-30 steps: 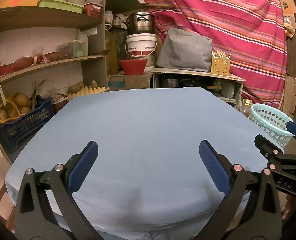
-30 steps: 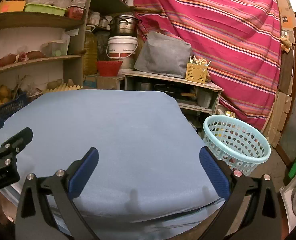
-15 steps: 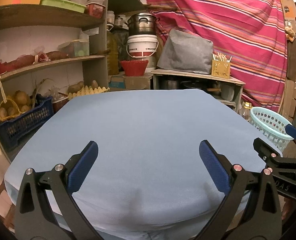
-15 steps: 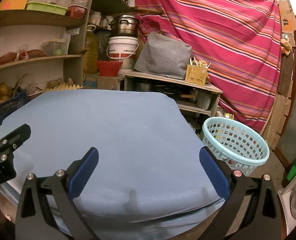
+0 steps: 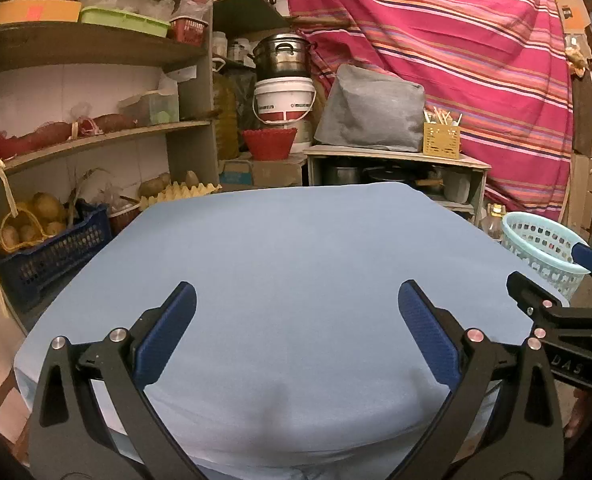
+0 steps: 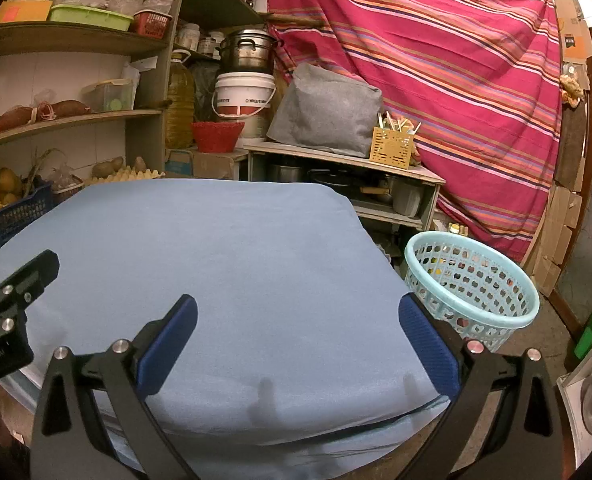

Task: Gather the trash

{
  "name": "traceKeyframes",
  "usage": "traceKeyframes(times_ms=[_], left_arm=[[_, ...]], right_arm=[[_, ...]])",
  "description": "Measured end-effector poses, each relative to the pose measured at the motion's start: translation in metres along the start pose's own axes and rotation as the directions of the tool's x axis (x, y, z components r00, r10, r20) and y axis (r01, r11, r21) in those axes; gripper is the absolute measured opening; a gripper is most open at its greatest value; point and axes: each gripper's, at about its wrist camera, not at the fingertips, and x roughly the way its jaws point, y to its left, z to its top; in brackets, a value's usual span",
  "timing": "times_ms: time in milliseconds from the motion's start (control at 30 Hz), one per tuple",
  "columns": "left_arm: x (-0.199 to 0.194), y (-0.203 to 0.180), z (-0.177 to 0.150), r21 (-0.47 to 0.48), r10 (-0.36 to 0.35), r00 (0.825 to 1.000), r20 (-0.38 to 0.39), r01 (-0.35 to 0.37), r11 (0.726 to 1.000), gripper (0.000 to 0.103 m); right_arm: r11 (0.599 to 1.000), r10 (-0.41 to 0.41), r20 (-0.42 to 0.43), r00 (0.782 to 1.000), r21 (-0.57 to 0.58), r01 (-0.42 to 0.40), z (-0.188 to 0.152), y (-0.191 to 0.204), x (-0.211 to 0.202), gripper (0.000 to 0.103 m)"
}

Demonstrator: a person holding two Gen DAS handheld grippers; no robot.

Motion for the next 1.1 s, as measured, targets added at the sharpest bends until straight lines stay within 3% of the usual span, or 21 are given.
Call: traceKeyframes(times_ms=[1100], left_arm=[[0.0043,0.0097,0.0046,-0.021,0.001,1.0,-0.013,-0.001,1.0,0.098]], right_arm=[[1.0,0.0,0.002,1.0,0.0,0.0,-0.0002,0.0002,0.0002,0.098]])
